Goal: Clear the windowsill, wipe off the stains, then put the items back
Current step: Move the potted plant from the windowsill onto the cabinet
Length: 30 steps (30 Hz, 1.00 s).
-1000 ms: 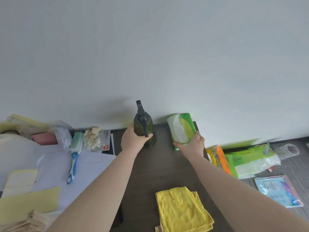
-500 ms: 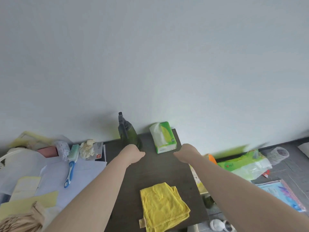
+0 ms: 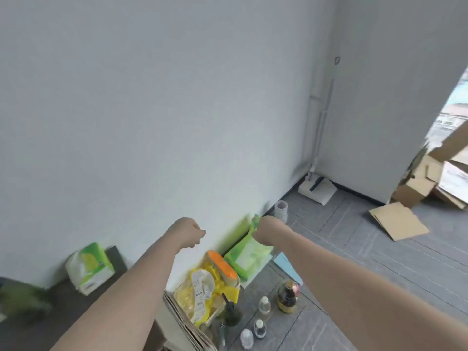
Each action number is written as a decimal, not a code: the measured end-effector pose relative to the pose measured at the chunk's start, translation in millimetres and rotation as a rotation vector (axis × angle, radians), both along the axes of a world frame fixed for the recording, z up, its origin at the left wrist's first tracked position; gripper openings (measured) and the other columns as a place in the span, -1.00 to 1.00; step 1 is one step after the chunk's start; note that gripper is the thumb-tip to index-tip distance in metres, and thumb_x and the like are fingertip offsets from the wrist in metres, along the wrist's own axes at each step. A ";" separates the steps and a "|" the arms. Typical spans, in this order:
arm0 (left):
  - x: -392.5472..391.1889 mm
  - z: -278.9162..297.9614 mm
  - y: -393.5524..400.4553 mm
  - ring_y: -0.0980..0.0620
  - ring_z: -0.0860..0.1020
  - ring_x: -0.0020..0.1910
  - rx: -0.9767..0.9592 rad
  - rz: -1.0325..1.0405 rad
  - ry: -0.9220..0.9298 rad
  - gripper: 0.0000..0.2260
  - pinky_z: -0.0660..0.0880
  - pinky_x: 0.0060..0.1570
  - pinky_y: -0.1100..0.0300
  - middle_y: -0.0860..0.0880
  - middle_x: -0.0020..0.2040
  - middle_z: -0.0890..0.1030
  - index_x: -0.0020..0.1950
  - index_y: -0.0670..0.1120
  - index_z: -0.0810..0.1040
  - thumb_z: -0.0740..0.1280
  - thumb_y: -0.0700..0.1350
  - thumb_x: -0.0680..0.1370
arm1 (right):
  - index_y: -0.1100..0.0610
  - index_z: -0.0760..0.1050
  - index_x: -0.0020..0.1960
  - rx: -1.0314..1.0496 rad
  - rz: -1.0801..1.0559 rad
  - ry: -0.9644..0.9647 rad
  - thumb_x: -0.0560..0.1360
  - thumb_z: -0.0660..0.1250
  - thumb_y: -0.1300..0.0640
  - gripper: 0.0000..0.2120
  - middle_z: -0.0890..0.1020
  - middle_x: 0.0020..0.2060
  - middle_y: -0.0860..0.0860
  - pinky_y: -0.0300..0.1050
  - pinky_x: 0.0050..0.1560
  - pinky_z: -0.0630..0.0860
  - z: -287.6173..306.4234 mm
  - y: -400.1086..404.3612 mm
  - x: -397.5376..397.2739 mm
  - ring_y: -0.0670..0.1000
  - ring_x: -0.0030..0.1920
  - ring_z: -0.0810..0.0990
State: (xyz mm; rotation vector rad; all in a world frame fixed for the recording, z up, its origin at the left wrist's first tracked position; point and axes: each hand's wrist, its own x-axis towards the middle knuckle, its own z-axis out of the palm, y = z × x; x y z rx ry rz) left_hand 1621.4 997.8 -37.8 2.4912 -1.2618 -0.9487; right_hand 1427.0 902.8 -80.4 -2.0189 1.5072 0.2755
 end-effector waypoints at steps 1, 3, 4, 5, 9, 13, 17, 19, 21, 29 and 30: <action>-29.3 1.0 -17.1 -0.06 0.57 -0.15 0.002 -0.054 0.006 -0.78 0.42 -0.13 0.18 -0.13 0.00 0.68 0.02 -0.19 0.59 0.24 -0.07 0.56 | 0.28 0.44 0.30 0.014 -0.067 0.011 0.58 0.11 0.10 -0.62 0.57 0.12 0.16 -0.02 0.05 0.46 1.2 -8.8 -35.4 0.20 0.18 0.54; -88.3 2.2 -47.0 -0.07 0.56 -0.18 0.013 -0.175 0.008 -0.81 0.40 -0.16 0.18 -0.14 -0.07 0.67 -0.03 -0.14 0.59 0.25 -0.07 0.55 | 0.29 0.38 0.35 0.044 -0.167 0.058 0.58 0.09 0.09 -0.57 0.52 -0.11 0.14 -0.02 -0.02 0.43 3.3 -22.0 -104.7 0.18 0.02 0.50; -116.4 2.9 -61.8 -0.07 0.52 -0.21 0.007 -0.240 -0.004 -0.85 0.38 -0.17 0.18 -0.14 -0.13 0.63 -0.09 -0.09 0.56 0.25 -0.06 0.54 | 0.30 0.43 0.31 0.027 -0.222 0.066 0.58 0.10 0.10 -0.60 0.49 -0.19 0.10 -0.05 -0.08 0.43 3.0 -28.9 -137.6 0.14 -0.07 0.48; -143.0 3.3 -77.5 -0.05 0.47 -0.23 -0.009 -0.305 -0.023 -0.89 0.36 -0.17 0.17 -0.13 -0.18 0.57 -0.14 -0.05 0.51 0.26 -0.04 0.53 | 0.31 0.49 0.23 0.008 -0.267 0.067 0.58 0.12 0.13 -0.64 0.49 -0.20 0.08 -0.07 -0.12 0.44 4.2 -34.5 -169.9 0.11 -0.13 0.47; -246.9 4.1 -143.1 -0.09 0.57 -0.19 -0.078 -0.497 -0.072 -0.88 0.49 -0.09 0.14 -0.11 -0.18 0.62 -0.20 -0.06 0.52 0.28 -0.08 0.51 | 0.36 0.52 0.22 0.008 -0.445 0.018 0.57 0.06 0.33 -0.66 0.58 0.09 0.22 -0.04 -0.10 0.49 9.1 -47.0 -283.7 0.14 -0.05 0.52; -354.8 -6.6 -204.0 -0.13 0.64 -0.01 -0.061 -0.678 -0.045 -0.84 0.56 0.08 0.07 -0.09 -0.06 0.68 -0.16 -0.06 0.55 0.31 0.00 0.53 | 0.30 0.43 0.33 -0.003 -0.713 0.017 0.61 0.10 0.19 -0.65 0.51 0.26 0.19 0.00 0.20 0.46 8.5 -53.2 -386.9 0.20 0.26 0.50; -465.4 -14.8 -261.8 -0.07 0.62 0.03 -0.069 -0.925 -0.082 -0.84 0.55 0.08 0.09 -0.04 -0.01 0.66 -0.13 -0.04 0.55 0.28 0.02 0.54 | 0.24 0.48 0.20 0.002 -0.868 0.052 0.60 0.11 0.12 -0.71 0.54 0.13 0.16 -0.03 0.07 0.50 -5.4 -73.5 -486.3 0.17 0.18 0.53; -520.0 -17.4 -295.0 -0.04 0.63 0.00 -0.091 -1.009 -0.077 -0.82 0.56 0.05 0.10 -0.03 -0.03 0.67 -0.10 -0.05 0.57 0.27 0.03 0.53 | 0.21 0.45 -0.07 0.000 -0.971 0.067 0.57 0.15 0.13 -0.82 0.52 -0.13 0.09 -0.12 -0.20 0.45 -12.6 -86.1 -534.8 0.12 -0.06 0.55; -576.3 -17.5 -328.0 -0.03 0.62 -0.02 -0.099 -1.078 -0.060 -0.83 0.54 0.03 0.11 -0.03 -0.05 0.66 -0.07 -0.06 0.57 0.27 0.01 0.52 | 0.19 0.38 -0.24 0.001 -1.090 0.078 0.55 0.17 0.13 -0.78 0.45 -0.30 0.05 -0.19 -0.36 0.34 -10.4 -95.4 -580.7 0.08 -0.25 0.47; -768.3 -17.9 -393.4 -0.07 0.63 -0.02 -0.048 -1.349 -0.010 -0.85 0.56 0.06 0.00 -0.09 -0.06 0.65 -0.10 -0.06 0.51 0.28 0.01 0.54 | 0.19 0.44 -0.08 0.022 -1.416 0.109 0.55 0.16 0.15 -0.87 0.47 -0.22 0.05 -0.16 -0.30 0.37 -4.3 -93.3 -734.9 0.10 -0.19 0.47; -790.6 -19.6 -395.8 -0.07 0.62 -0.01 -0.046 -1.382 -0.005 -0.85 0.56 0.05 0.01 -0.10 -0.06 0.65 -0.11 -0.06 0.52 0.28 0.00 0.54 | 0.19 0.43 -0.12 0.025 -1.443 0.120 0.55 0.16 0.15 -0.86 0.46 -0.23 0.05 -0.16 -0.28 0.37 -7.1 -91.7 -753.3 0.11 -0.17 0.46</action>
